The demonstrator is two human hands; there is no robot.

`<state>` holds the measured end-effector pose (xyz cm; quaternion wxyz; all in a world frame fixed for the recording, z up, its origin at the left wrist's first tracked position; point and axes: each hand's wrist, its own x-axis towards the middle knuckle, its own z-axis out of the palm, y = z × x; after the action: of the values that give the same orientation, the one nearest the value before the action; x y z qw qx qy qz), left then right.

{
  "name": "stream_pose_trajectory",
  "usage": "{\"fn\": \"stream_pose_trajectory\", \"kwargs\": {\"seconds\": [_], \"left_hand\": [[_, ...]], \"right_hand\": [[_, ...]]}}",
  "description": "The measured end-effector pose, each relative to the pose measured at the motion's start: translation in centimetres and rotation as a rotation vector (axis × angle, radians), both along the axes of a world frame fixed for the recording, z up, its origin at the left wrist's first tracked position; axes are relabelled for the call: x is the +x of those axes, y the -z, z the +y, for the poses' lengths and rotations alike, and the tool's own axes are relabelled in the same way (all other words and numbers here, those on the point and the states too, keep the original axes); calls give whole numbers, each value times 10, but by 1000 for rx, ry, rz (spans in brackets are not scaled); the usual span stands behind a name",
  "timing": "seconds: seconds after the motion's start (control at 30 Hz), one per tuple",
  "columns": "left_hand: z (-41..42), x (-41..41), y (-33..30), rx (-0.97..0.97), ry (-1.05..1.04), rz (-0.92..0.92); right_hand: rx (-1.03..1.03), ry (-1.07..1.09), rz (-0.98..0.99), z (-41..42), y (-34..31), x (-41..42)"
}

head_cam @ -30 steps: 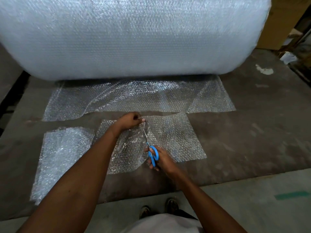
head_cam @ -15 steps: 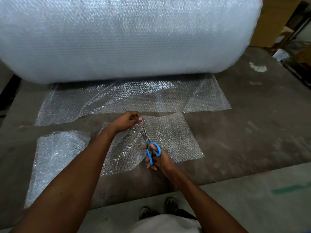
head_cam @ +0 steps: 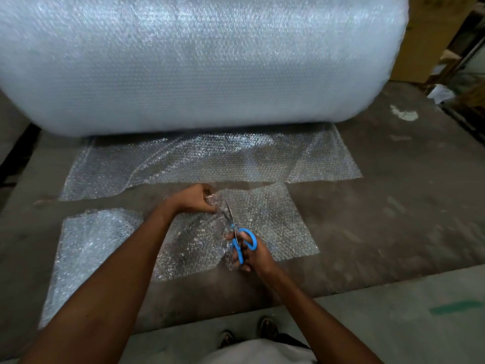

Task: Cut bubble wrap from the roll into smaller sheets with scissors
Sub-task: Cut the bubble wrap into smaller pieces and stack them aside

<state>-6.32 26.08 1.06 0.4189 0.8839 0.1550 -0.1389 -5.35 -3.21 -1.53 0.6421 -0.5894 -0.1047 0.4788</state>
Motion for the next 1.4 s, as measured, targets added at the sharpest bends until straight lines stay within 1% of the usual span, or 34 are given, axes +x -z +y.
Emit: {"fn": "stream_pose_trajectory", "kwargs": {"seconds": [0.07, 0.13, 0.37, 0.57, 0.73, 1.03, 1.17, 1.3, 1.4], "left_hand": [[4, 0, 4, 37, 18, 6], [2, -1, 5, 33, 0, 11], [-6, -5, -10, -157, -43, -38], [-13, -12, -18, -205, -47, -13], [-18, -13, -22, -209, -143, -8], [-33, -22, -25, -298, -239, -62], [-37, -31, -28, -258, -185, -74], [-41, -38, -28, -231, -192, -60], [-40, -38, -32, -196, -149, -57]], "right_hand": [[12, -22, -16, -1, 1, 2], [27, -26, -25, -4, 0, 4], [50, 27, -30, -11, 4, 5], [59, 14, -40, -7, -1, 8], [62, 9, -131, -5, -1, 10], [92, -10, -120, -2, -2, 3], [98, -2, -51, 4, -2, -1], [92, -11, -66, 12, -3, 0], [85, -12, -76, 18, -4, 2]]}}
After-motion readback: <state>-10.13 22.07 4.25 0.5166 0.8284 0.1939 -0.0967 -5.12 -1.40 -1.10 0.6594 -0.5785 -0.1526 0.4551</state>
